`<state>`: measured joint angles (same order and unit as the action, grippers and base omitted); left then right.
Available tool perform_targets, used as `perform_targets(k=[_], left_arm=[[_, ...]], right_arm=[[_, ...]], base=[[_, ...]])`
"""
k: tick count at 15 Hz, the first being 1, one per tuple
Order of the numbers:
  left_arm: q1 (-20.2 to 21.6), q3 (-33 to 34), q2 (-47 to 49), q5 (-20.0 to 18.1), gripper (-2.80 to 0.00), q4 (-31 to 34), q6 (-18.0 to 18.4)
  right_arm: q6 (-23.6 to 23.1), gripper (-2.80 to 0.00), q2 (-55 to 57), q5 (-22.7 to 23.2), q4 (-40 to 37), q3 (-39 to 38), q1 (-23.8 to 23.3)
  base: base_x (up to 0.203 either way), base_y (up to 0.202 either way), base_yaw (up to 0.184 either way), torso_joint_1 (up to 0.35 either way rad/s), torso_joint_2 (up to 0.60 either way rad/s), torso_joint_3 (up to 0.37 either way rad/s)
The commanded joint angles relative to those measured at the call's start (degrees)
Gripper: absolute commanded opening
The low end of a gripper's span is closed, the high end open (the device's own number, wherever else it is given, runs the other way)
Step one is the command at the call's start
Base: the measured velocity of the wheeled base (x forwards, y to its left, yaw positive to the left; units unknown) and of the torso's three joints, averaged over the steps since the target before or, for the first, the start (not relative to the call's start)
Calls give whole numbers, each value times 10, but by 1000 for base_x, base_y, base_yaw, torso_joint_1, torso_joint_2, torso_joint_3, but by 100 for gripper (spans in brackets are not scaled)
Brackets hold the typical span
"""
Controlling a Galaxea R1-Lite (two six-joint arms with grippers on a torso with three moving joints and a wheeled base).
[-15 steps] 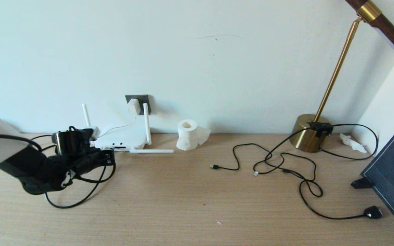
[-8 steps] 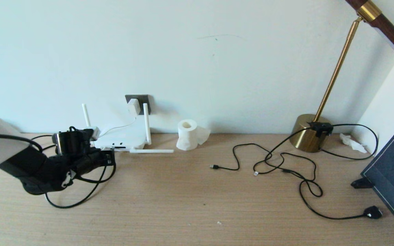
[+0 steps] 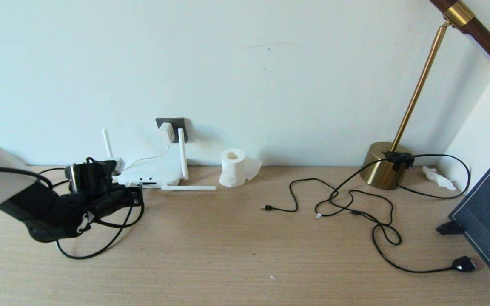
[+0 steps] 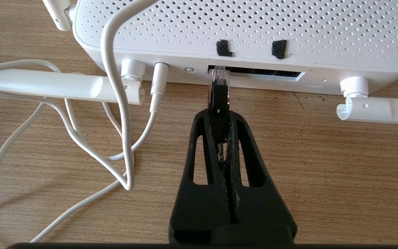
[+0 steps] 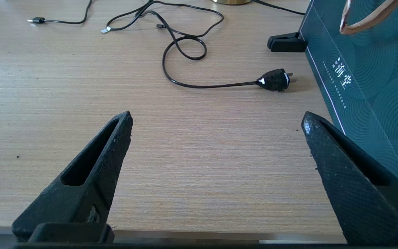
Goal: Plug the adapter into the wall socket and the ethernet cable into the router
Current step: Plug cable into router interface
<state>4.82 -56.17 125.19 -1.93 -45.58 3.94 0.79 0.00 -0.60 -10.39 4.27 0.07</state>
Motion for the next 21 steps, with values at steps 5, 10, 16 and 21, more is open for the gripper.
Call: perform_targets(k=[5, 10, 16, 21], left_arm=[[-1, 0, -2, 0, -280, -2, 1], [0, -9, 1, 1, -280, -1, 1], [0, -9, -1, 1, -280, -1, 1], [0, -10, 1, 1, -280, -1, 1]], right_arm=[[0, 0, 1, 0, -1, 0, 0], [0, 0, 1, 0, -1, 0, 0], [0, 0, 1, 0, -1, 0, 0], [0, 0, 1, -1, -1, 0, 0]], base=[[0, 0, 0, 0, 0, 0], [0, 0, 0, 0, 0, 0], [0, 0, 0, 0, 0, 0], [0, 0, 0, 0, 0, 0]])
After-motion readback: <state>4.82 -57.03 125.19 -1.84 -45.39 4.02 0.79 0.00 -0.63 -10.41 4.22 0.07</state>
